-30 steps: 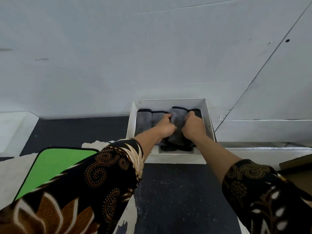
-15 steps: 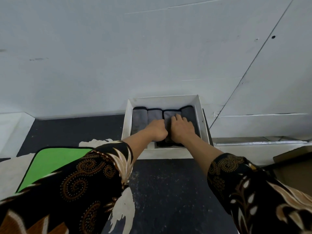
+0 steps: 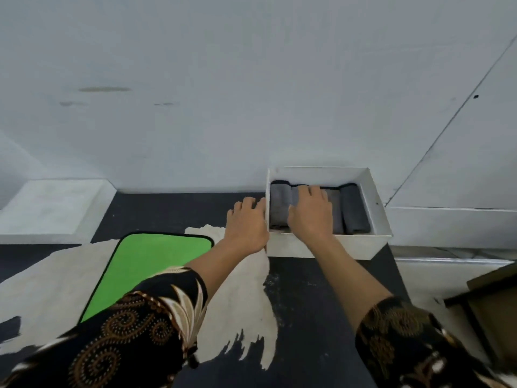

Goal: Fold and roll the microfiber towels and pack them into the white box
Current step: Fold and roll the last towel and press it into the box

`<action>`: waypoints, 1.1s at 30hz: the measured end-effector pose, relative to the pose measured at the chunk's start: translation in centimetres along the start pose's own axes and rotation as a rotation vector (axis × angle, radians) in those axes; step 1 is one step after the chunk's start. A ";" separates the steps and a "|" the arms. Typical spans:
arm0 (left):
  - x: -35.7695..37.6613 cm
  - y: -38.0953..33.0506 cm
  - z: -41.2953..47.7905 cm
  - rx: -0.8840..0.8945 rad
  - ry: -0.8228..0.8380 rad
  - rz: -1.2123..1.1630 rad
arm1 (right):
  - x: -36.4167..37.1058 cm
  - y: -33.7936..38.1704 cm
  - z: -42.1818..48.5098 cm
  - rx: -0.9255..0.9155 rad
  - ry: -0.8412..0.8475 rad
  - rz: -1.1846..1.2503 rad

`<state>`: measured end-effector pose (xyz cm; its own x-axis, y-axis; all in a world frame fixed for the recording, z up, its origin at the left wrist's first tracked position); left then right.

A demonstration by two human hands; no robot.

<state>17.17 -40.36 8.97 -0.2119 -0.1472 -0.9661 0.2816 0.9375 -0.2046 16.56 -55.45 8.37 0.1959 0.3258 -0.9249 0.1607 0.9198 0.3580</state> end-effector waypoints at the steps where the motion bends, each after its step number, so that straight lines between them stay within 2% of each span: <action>1: -0.1 1.3 -1.0 0.001 -0.019 -0.010 | 0.1 2.1 -1.6 -0.040 -0.068 0.025; 3: -0.1 4.9 -3.4 0.005 -0.042 -0.021 | 1.2 6.4 -5.2 -0.074 -0.160 0.103; 4: 0.0 7.1 -4.7 0.003 -0.037 -0.024 | 2.4 8.5 -7.0 -0.050 -0.153 0.154; 8: 1.7 16.6 -9.7 -0.110 -0.018 -0.057 | 8.9 14.2 -13.1 0.127 0.109 0.258; 12: 5.7 28.4 -16.8 -0.367 0.141 -0.134 | 15.6 18.3 -18.9 0.277 0.432 0.183; 14: 7.9 33.9 -20.7 -0.540 0.242 -0.198 | 17.7 19.4 -21.2 0.358 0.524 0.158; 16: 9.3 37.5 -23.5 -0.663 0.285 -0.264 | 18.8 19.9 -22.9 0.450 0.546 0.154; 23: 9.4 41.1 -23.8 -0.699 0.135 -0.702 | 19.6 20.6 -24.4 0.545 0.576 0.053; 29: 8.3 42.5 -23.0 -0.764 0.029 -0.903 | 19.1 20.9 -24.4 0.646 0.542 0.140; 33: 8.9 43.9 -21.9 -0.765 0.037 -0.945 | 18.9 20.7 -23.9 0.641 0.504 0.168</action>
<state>7.18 6.43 -5.16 -0.0647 -0.8754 -0.4790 -0.6202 0.4113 -0.6679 0.47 -25.02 -4.73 -0.1654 0.6467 -0.7446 0.7175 0.5969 0.3591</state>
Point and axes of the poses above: each hand's wrist, its own z-axis towards the middle knuckle, its own x-axis out of the palm, y = z × x, the point moved 4 cm from there along z, towards the middle knuckle, and after that the axes turned 4 degrees about y, right-handed, at the moved point
